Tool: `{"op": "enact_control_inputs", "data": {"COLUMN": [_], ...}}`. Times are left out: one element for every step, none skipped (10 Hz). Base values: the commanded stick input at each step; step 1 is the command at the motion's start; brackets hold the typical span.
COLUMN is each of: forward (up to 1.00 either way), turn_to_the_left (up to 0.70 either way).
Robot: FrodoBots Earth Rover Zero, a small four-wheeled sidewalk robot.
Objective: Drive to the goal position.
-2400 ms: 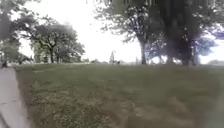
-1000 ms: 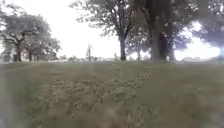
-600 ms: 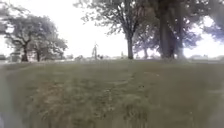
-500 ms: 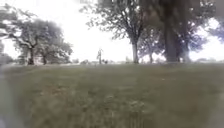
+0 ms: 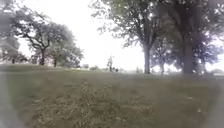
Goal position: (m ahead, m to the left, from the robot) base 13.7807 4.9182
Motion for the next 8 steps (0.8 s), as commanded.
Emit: {"op": "enact_control_inputs", "data": {"forward": [1.0,1.0,1.0,1.0,1.0,1.0,1.0,1.0], "turn_to_the_left": [0.0,0.0,0.0,0.0,0.0,0.0,0.0,0.0]}}
